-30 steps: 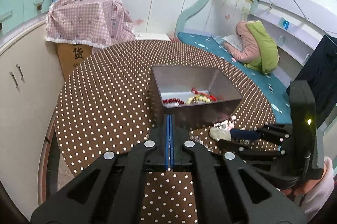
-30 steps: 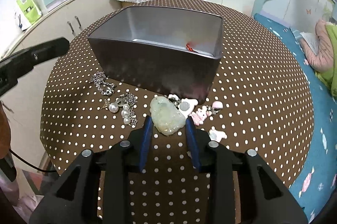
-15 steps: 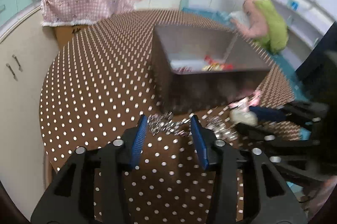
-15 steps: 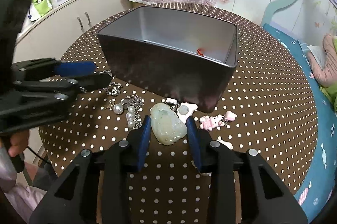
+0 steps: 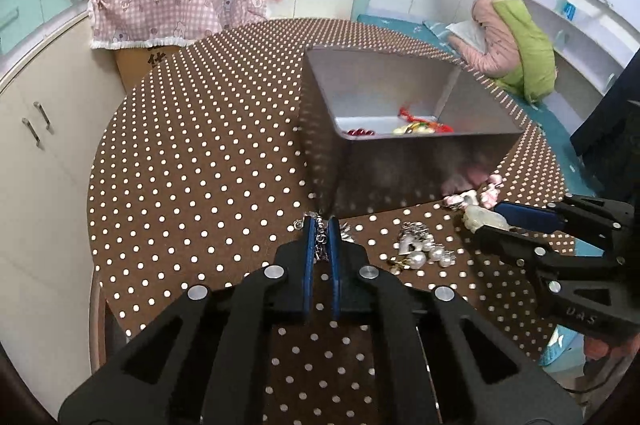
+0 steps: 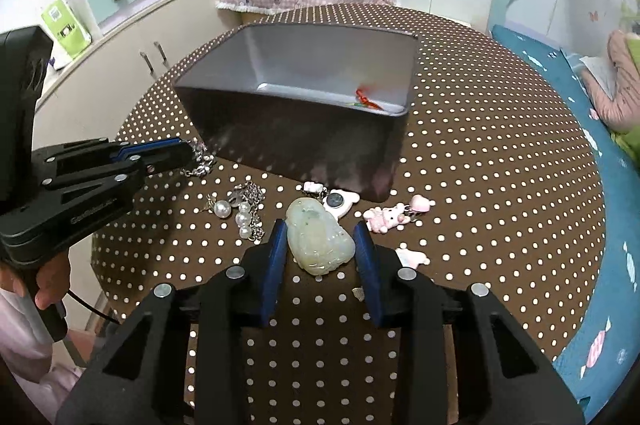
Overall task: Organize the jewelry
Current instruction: 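Close the right gripper on the jade pendant while the left gripper grasps a silver chain, then lift the jade pendant and silver chain with both grippers over the grey box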
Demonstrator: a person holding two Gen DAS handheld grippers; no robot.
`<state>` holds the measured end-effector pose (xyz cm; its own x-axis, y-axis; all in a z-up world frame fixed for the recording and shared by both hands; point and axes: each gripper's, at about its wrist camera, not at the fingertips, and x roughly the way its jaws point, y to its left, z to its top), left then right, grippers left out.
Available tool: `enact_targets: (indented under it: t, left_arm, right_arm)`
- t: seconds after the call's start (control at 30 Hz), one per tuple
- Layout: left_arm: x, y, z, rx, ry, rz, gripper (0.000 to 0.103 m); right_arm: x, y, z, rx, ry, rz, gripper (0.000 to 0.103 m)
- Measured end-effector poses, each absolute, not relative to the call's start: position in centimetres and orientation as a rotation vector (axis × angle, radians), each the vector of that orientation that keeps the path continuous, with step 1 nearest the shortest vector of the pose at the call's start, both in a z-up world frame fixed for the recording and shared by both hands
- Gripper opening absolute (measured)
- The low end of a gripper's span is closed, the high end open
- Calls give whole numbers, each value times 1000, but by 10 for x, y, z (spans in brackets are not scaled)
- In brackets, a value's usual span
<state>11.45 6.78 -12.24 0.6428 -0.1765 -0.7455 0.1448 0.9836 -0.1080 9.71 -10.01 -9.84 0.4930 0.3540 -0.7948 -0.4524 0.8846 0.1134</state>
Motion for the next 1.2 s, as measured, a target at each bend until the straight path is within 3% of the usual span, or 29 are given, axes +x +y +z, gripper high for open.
enact_targets:
  t: [0.53, 1.2]
  left_arm:
    - [95, 71, -54, -40, 703, -212, 5]
    - [136, 66, 17, -124, 570, -327, 5]
  right_arm:
    - [94, -109, -50, -59, 820, 492, 32]
    - [129, -98, -22, -75, 735, 516, 32]
